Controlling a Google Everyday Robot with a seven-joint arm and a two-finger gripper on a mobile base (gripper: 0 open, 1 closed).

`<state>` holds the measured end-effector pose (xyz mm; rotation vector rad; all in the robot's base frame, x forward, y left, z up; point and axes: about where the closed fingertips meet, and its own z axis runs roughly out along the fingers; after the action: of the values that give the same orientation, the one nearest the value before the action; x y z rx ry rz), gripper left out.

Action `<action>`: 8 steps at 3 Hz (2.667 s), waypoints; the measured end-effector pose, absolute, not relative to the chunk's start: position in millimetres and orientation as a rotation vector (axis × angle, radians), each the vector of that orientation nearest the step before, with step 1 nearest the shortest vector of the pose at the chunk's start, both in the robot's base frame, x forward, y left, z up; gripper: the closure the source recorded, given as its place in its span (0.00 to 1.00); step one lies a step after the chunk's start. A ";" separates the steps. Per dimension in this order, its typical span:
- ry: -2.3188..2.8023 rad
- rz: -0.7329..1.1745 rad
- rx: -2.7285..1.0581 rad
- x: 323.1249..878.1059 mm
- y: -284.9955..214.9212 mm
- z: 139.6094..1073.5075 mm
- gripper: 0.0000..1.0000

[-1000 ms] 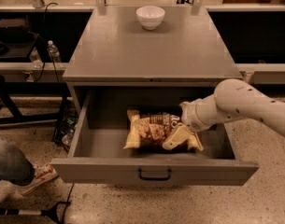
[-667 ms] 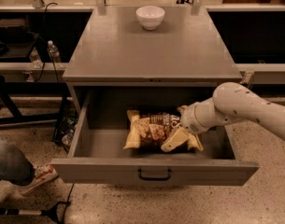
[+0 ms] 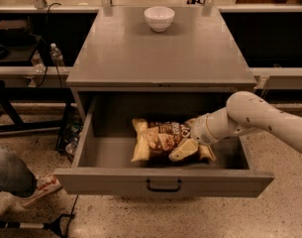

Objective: Pick brown chip bag from top drawer and place on counter

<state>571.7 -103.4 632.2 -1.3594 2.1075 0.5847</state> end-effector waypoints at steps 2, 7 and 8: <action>2.093 0.634 -1.327 562.2 -114.9 640.3 0.64; 1.895 0.485 -1.318 542.1 -127.2 752.5 1.00; 1.862 0.451 -1.294 544.2 -135.9 775.8 1.00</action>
Offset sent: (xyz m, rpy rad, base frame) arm -0.0144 -0.0247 0.0210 0.0662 -0.0034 -0.0210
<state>544.2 -135.9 775.8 -1.2944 1.8617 0.4506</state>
